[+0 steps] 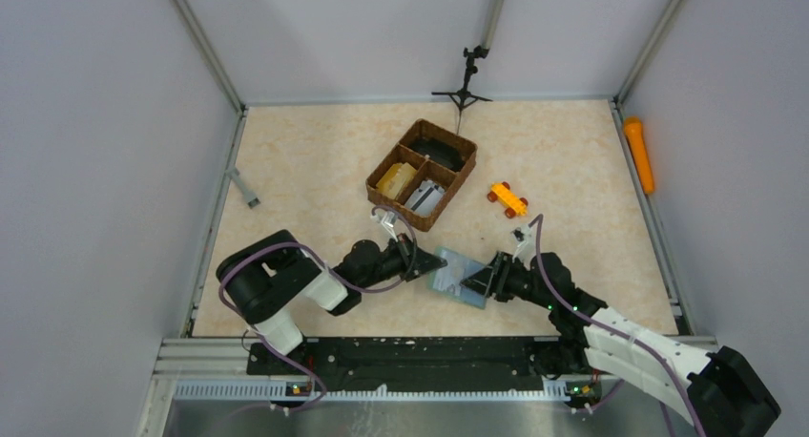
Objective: Take the credit cards out of the card holder
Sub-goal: Remove the credit card from the card holder.
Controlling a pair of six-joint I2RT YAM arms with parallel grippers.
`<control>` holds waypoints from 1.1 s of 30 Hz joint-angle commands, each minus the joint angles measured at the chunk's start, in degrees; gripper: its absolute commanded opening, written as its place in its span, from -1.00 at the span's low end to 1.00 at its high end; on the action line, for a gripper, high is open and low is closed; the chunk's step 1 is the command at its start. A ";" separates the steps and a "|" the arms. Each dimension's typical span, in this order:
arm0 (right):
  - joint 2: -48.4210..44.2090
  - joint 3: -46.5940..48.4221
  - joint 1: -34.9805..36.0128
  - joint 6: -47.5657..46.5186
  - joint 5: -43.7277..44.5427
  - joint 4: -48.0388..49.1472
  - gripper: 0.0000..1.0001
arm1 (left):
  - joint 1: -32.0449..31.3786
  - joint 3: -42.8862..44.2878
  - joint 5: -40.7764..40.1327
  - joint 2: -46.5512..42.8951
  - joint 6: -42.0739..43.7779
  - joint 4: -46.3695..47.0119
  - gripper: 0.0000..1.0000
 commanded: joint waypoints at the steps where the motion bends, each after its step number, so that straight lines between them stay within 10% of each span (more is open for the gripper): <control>1: -0.61 0.01 -0.50 2.28 -0.83 6.84 -0.02 | -0.25 -0.16 2.01 2.32 -5.52 15.52 -1.00; 22: -10.65 -0.78 -0.51 7.24 -1.67 10.80 -0.85 | -0.34 -0.03 3.51 -1.71 -4.84 13.13 -1.00; 33: -15.16 1.55 -0.51 5.04 0.65 2.72 -1.00 | -0.42 -0.20 6.37 -6.61 -2.93 7.93 -0.41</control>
